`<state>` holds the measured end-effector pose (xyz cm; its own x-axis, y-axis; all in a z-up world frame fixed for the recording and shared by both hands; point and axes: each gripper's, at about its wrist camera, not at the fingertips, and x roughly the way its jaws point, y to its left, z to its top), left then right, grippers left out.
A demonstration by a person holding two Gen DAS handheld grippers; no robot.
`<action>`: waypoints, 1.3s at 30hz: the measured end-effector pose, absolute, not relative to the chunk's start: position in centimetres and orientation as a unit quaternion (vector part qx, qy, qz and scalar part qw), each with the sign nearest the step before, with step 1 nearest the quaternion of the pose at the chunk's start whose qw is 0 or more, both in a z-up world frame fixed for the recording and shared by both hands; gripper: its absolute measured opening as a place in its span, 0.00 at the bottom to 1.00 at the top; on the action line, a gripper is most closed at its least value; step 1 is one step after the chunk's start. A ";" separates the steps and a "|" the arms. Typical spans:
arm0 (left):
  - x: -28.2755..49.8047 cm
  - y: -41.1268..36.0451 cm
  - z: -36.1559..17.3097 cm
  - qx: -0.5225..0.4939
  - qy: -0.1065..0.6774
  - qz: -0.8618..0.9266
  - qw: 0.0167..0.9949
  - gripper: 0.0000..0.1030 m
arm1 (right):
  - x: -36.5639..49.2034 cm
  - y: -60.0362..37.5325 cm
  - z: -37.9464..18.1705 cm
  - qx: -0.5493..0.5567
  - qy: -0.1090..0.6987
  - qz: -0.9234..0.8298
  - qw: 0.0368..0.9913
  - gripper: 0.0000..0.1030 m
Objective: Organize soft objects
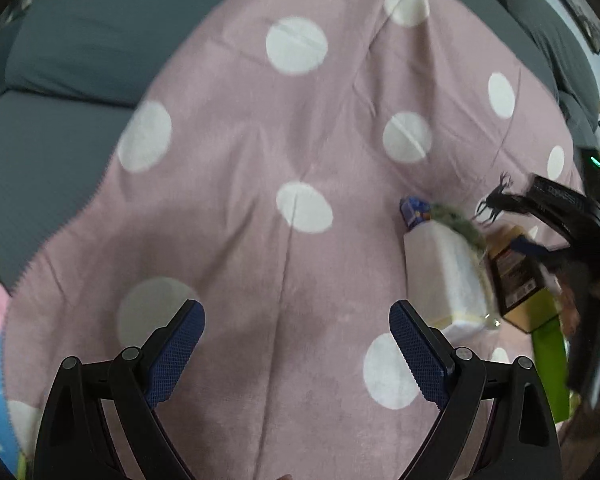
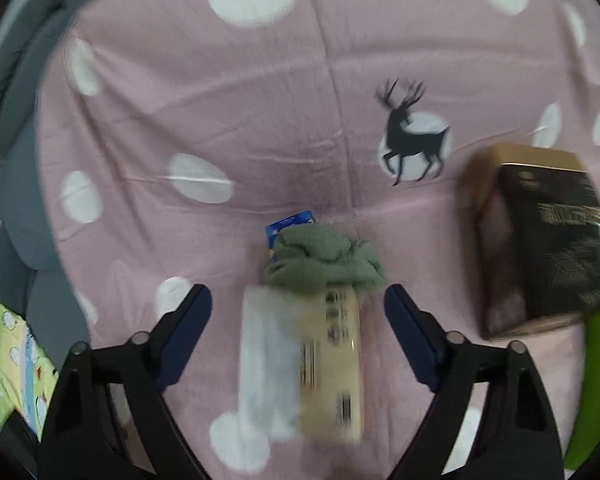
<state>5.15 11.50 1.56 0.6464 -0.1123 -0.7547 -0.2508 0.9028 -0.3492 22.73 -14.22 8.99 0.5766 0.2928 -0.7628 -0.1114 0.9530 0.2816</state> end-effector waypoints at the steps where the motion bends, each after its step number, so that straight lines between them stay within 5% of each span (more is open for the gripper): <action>1: 5.3 11.3 1.1 -0.218 0.424 0.040 0.878 0.91 | 24.1 -13.8 8.1 0.096 0.457 0.105 0.878 0.73; 5: 5.6 10.6 0.3 -0.232 0.437 0.009 0.869 0.91 | 27.1 -12.9 5.2 0.086 0.488 0.095 0.863 0.59; 9: 5.4 9.9 0.7 -0.221 0.433 0.007 0.874 0.91 | 28.0 -12.5 3.8 0.075 0.492 0.089 0.863 0.21; 11: 5.3 9.6 0.9 -0.215 0.433 0.016 0.875 0.91 | 27.5 -13.1 4.3 0.104 0.479 0.115 0.864 0.13; 24: 1.9 7.6 4.6 -0.205 0.412 -0.004 0.888 0.91 | 11.9 -16.8 16.3 0.097 0.343 0.202 0.912 0.12; 39: -3.0 4.8 4.3 -0.174 0.444 -0.025 0.879 0.91 | 1.8 -16.0 1.9 0.153 0.499 0.239 0.819 0.15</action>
<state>-3.00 4.81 4.33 0.6050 -0.1985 -0.7711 -0.1109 0.9380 -0.3285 1.76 -15.96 1.88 0.3873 0.5443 -0.7442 -0.2393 0.8388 0.4890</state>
